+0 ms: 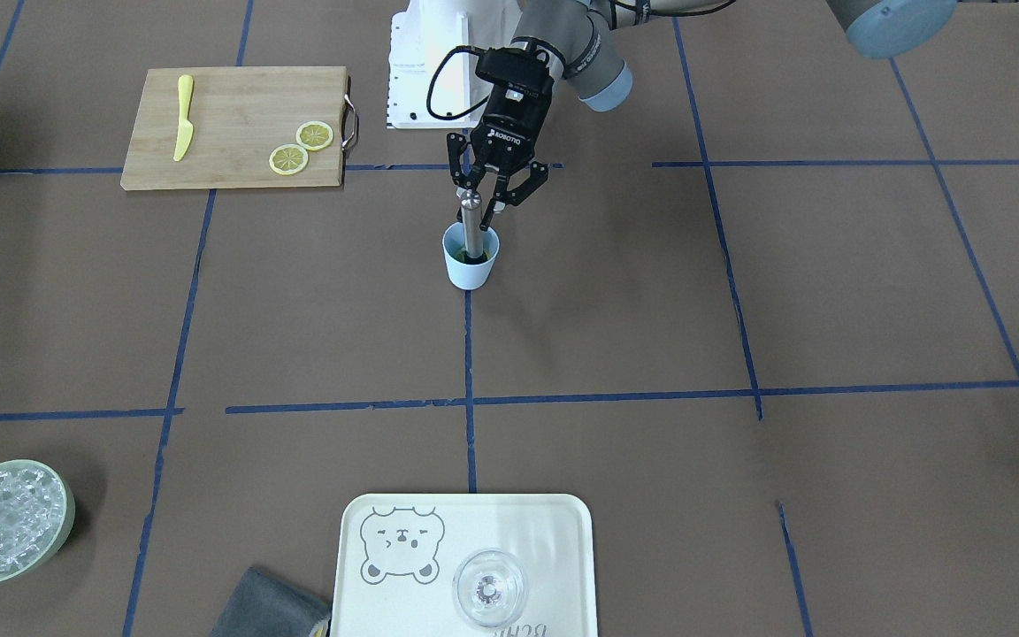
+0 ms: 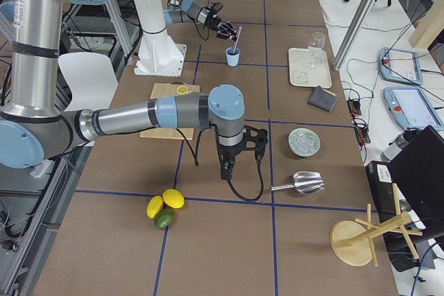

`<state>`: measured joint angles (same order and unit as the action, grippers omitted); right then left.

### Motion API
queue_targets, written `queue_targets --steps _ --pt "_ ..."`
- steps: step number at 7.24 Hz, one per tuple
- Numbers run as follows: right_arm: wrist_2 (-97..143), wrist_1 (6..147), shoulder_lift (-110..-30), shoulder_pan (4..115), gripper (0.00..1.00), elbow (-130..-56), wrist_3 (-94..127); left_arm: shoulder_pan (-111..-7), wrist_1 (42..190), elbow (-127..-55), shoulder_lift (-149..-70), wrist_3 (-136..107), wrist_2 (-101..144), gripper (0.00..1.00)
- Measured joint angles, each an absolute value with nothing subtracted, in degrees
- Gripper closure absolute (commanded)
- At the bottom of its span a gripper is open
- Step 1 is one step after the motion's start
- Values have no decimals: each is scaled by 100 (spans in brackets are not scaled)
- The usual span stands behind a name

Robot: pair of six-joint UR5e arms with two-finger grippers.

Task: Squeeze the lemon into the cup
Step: 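Lower the muddler into the cup and stir with the left gripper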

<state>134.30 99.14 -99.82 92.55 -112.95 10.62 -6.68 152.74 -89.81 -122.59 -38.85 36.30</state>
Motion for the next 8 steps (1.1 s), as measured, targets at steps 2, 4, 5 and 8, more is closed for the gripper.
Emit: queue_targets --steps 2,4,5,8 --pt "13430 9914 -9966 9255 0 -11294 1073 -654 15276 -9079 -12266 -3877 3650 100" --pt "13430 9912 -9949 9255 0 -11297 1082 -651 15282 -9497 -12237 -3642 3674 100" --pt "13430 9908 -9944 9255 0 -11308 1087 -652 15367 -9767 -12217 -3355 3677 100" --pt "13424 9905 -9939 9255 0 -11318 1090 -821 15727 -10577 -12184 -2491 3955 100"
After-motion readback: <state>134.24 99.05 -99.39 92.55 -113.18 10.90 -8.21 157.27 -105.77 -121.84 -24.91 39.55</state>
